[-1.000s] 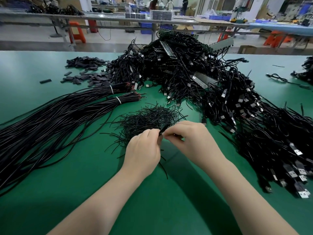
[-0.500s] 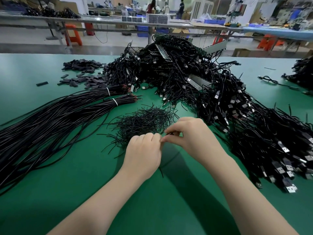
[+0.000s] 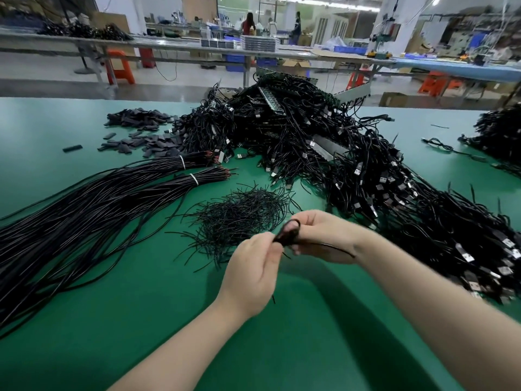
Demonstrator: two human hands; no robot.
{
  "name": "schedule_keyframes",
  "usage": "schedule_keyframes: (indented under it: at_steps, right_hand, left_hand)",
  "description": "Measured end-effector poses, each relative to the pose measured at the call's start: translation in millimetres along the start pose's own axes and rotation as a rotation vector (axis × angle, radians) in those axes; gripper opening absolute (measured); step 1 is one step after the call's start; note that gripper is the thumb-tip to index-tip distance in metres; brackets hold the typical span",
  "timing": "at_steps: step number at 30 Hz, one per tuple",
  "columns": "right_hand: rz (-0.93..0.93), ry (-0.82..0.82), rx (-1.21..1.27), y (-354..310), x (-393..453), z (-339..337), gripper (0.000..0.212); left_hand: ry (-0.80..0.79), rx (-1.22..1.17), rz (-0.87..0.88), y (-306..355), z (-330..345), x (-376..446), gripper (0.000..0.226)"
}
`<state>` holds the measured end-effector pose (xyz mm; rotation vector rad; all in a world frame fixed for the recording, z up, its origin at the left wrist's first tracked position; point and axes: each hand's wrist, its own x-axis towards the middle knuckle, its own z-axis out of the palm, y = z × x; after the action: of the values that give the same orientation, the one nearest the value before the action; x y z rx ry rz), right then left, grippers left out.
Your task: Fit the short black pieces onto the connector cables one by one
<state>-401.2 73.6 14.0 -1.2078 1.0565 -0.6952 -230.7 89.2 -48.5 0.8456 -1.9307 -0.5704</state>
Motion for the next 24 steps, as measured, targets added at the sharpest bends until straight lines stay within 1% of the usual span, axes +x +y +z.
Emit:
schedule_keyframes:
  at_steps: [2,4,6,8,10,12,15,17,19,21,22,24]
  right_hand:
    - [-0.121,0.127,0.180,19,10,15,0.011]
    - [-0.235,0.262,0.182,30,19,28,0.019]
    - [-0.342,0.454,0.026,35,25,42,0.027]
    - [-0.443,0.639,-0.174,38,29,54,0.027]
    - [-0.490,0.735,-0.232,41,32,65,0.023]
    - [-0.501,0.776,-0.245,45,33,69,0.022]
    - [-0.521,0.795,-0.264,49,30,68,0.027]
    - [-0.537,0.841,-0.282,52,27,71,0.028]
    - [-0.537,0.882,-0.296,56,27,75,0.021]
    - [-0.511,0.865,-0.250,58,27,80,0.013]
    - [-0.496,0.849,-0.220,58,27,81,0.012]
    - [-0.475,0.846,-0.164,57,26,83,0.013]
  left_hand:
    - [0.078,-0.173,-0.138,0,2,1,0.041]
    - [0.149,-0.292,-0.258,1,2,3,0.036]
    - [0.199,-0.341,-0.367,0,1,5,0.035]
    - [0.249,-0.341,-0.421,-2,0,7,0.035]
    - [0.284,-0.310,-0.438,-4,0,9,0.035]
    - [0.288,-0.270,-0.451,-6,1,10,0.032]
    - [0.257,-0.238,-0.484,-11,3,11,0.026]
    - [0.237,-0.221,-0.507,-13,5,12,0.022]
    - [0.234,-0.234,-0.527,-14,5,11,0.016]
    - [0.233,-0.253,-0.511,-16,4,12,0.026]
    - [0.231,-0.263,-0.502,-16,3,12,0.031]
    - [0.231,-0.301,-0.498,-16,1,14,0.033]
